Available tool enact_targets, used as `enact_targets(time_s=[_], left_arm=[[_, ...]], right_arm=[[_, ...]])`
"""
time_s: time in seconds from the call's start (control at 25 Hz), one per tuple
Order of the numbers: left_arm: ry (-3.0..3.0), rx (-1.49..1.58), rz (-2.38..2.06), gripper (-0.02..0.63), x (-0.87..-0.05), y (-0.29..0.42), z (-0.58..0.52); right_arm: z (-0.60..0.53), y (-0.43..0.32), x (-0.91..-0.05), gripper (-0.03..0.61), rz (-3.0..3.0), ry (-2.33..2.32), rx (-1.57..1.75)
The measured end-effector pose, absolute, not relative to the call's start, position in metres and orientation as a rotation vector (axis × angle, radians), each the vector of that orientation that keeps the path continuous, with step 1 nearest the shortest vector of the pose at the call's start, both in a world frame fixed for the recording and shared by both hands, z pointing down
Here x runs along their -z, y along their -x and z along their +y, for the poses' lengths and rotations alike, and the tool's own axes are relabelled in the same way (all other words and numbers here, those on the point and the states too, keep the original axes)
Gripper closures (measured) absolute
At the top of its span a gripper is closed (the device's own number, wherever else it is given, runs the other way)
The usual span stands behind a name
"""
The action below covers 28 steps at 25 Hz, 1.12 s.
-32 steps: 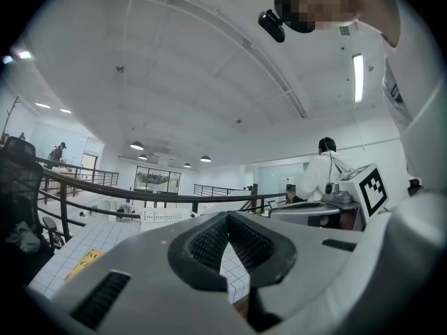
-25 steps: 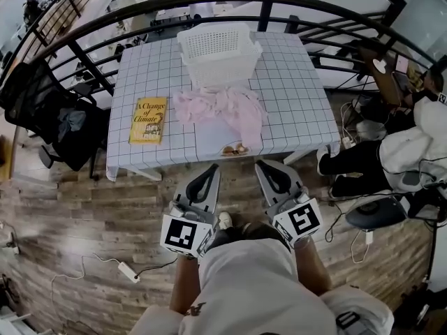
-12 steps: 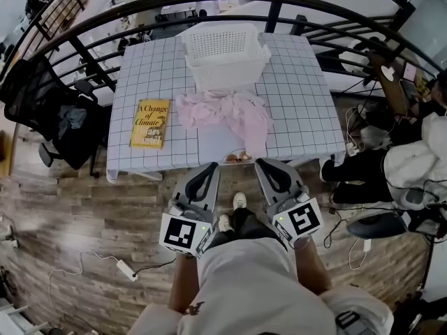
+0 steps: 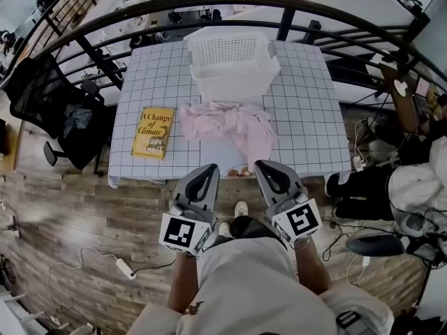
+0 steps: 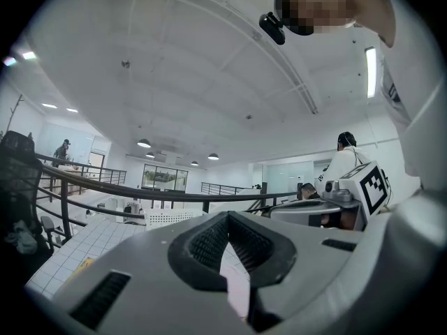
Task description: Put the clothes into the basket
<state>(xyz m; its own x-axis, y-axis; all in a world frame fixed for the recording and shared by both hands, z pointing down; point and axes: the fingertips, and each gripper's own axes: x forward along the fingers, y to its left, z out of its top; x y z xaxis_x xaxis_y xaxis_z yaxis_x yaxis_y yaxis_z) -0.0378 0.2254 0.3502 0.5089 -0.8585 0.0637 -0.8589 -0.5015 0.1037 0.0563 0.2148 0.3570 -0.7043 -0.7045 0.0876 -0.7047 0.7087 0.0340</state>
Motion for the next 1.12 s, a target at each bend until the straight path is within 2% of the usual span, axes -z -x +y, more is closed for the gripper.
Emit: enact_targets(time_s=[0.64,1.12], left_arm=[[-2.6,-0.033,-1.585,0.611,-0.346,0.011,0.173],[-2.611,-0.025,-1.564,0.611,-0.358,0.026,0.123]], right_arm=[[0.156,-0.079,-0.351,0.563,-2.878,-1.099,0.014],[0.107,-0.06,-0.365,0.563,-2.856,-1.086,0.015]])
